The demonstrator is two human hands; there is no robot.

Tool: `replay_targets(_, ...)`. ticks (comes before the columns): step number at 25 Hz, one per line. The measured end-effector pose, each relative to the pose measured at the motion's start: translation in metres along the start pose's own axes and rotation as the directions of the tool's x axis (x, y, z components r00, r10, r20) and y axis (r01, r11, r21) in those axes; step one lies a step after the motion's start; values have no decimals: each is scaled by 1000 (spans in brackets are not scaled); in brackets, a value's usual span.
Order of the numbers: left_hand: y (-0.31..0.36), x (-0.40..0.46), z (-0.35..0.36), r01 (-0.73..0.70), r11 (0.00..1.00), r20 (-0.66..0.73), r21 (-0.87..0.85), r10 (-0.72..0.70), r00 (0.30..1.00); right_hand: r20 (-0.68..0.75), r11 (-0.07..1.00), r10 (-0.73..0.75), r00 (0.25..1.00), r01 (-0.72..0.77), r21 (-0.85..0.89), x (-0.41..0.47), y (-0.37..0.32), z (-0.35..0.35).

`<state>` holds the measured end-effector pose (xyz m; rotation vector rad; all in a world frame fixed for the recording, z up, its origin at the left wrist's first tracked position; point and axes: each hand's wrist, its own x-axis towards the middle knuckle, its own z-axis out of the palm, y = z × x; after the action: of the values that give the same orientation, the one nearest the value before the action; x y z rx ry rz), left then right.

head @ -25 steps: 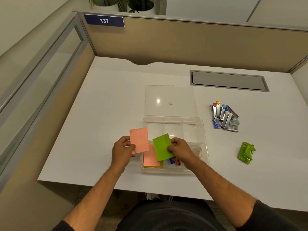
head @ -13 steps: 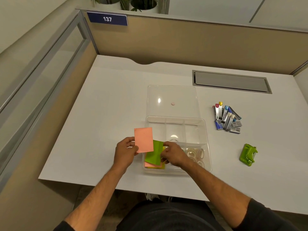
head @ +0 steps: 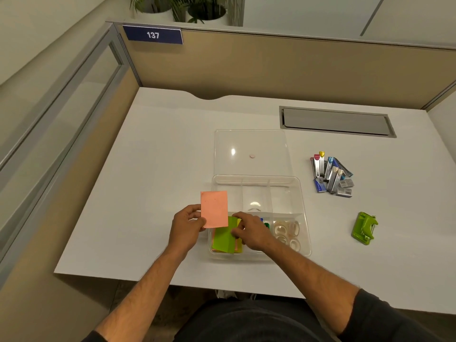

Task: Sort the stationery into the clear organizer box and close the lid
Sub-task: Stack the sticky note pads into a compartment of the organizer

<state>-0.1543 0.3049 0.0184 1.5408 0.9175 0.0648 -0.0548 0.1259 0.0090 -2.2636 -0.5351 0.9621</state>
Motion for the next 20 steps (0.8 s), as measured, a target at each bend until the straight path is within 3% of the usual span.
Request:
replay_targets(3, 0, -2, 4, -2, 1000, 40, -13, 2, 999, -117, 996, 4, 993, -15, -87, 1, 5, -8)
replay_targets(5, 0, -5, 8, 12, 1000, 61, -22, -10, 998, -220, 999, 1, 976, 9, 46, -1, 0, -16)
replay_targets(8, 1, -8, 12, 30, 999, 111, -24, -27, 994, -226, 935, 54, 973, 31, 354, -2, -10, -24)
replay_targets(13, 2, -11, 15, 24, 998, 188, 55, -33, 982, -228, 893, 34, 973, 72, 444, -1, -12, -22)
replay_targets(17, -10, -12, 13, -186, 929, 126, 320, 153, 980, -290, 916, 66, 955, 57, 397, 2, -3, -19)
replay_targets(20, -27, -10, 9, -369, 745, 243, 555, 279, 929, -276, 947, 87, 957, 6, 320, 4, 6, -15)
